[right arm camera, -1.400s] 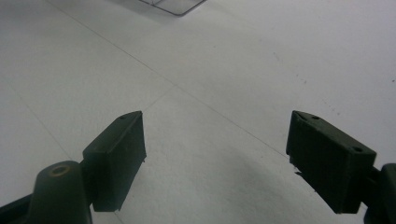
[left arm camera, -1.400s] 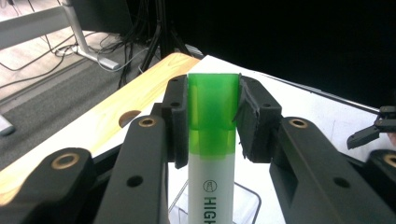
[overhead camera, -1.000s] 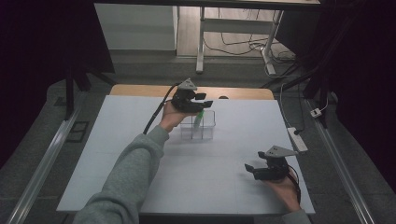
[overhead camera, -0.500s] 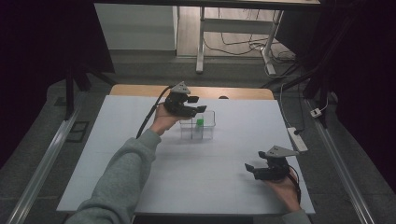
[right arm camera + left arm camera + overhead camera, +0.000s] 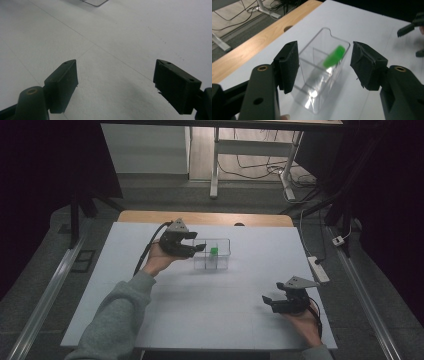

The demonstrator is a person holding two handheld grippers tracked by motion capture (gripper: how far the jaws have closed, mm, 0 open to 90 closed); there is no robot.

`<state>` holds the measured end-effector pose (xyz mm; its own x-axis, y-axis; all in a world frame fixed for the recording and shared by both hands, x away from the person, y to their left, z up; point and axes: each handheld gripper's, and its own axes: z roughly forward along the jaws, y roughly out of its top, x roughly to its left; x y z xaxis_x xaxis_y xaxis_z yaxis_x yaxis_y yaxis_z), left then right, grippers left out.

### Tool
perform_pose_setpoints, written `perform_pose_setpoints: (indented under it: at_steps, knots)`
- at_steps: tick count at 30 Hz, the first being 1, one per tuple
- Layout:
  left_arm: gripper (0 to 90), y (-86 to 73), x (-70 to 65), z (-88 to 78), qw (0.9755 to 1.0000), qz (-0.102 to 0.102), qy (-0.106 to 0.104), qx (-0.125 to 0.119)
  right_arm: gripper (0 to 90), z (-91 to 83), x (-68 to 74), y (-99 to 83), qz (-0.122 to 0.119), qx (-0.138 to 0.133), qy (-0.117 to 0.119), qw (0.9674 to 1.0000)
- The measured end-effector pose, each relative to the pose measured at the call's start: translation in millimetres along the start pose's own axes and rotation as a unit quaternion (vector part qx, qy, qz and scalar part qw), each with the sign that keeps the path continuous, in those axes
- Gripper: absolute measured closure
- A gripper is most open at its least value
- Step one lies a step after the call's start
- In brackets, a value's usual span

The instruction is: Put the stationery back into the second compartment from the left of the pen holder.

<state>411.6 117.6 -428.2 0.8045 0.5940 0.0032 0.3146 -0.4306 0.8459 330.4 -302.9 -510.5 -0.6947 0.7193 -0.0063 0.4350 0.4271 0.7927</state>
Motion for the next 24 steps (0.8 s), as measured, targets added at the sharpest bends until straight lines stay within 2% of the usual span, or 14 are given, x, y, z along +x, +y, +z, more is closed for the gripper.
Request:
perform_pose_setpoints:
  at_steps: [5, 10, 17, 21, 24]
  knots:
    - [37.9, -19.8, -8.7, -15.0, 0.9999, 0.004, 0.008, 0.01, 18.9, -1.0, 0.4, -0.4, -0.001, 0.001, 0.0, 1.0]
    - [37.4, -38.9, -12.5, -30.0, 0.9998, -0.018, -0.002, 0.007, 18.9, -1.5, 0.0, -1.3, -0.002, 0.001, -0.001, 1.0]
    - [37.4, -62.9, -22.7, -48.2, 0.9995, -0.012, 0.021, 0.02, 19.1, -6.3, 0.6, -4.6, 0.003, -0.003, -0.002, 1.0]
    - [37.2, -78.7, -29.7, -56.1, 0.9986, -0.001, 0.04, 0.033, 19.1, -9.1, 0.4, -6.9, 0.005, -0.005, -0.002, 1.0]
    - [37.0, -92.3, -32.2, -61.5, 0.9981, -0.008, 0.044, 0.043, 19.1, -10.5, 1.2, -6.9, 0.004, -0.012, 0.002, 0.9999]
